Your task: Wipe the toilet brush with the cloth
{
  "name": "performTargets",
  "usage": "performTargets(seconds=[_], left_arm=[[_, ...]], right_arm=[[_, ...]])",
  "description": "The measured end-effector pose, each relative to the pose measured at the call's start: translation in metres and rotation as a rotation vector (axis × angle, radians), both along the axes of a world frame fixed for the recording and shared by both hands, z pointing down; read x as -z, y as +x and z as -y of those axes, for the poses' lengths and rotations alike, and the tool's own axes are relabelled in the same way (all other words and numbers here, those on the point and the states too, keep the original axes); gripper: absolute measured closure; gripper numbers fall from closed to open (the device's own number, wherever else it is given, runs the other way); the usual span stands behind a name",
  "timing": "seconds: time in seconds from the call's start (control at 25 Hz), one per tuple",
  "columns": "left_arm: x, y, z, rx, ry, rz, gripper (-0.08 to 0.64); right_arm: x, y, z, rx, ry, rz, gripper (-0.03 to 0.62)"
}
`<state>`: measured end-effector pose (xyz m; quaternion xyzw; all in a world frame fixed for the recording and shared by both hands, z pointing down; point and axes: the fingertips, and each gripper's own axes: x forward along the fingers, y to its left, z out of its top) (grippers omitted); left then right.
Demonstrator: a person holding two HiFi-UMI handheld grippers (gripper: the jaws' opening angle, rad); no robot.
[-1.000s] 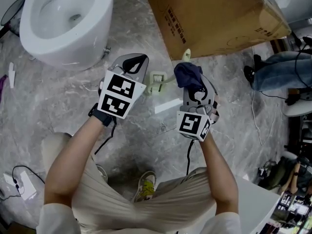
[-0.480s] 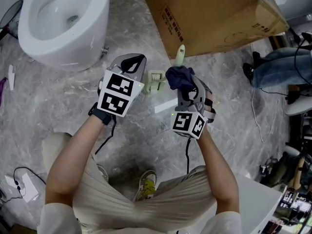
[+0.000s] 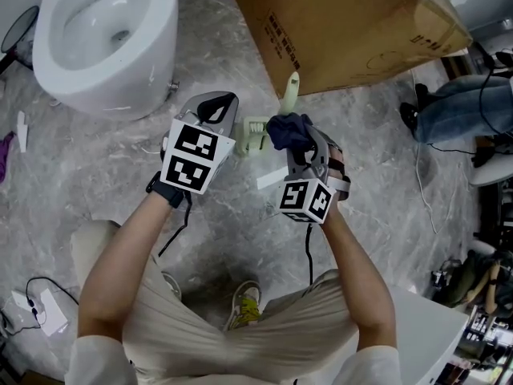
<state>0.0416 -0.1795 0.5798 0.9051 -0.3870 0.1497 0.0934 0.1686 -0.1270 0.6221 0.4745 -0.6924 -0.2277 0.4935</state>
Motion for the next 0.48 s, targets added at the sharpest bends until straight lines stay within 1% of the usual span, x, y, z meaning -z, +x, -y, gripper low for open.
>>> performTargets(seconds=[0.48], left_arm=[[-0.001, 0.000, 0.000, -0.003, 0.000, 0.006, 0.560]], right_arm=[[-0.030, 0.002, -0.002, 0.004, -0.090, -0.052, 0.451]])
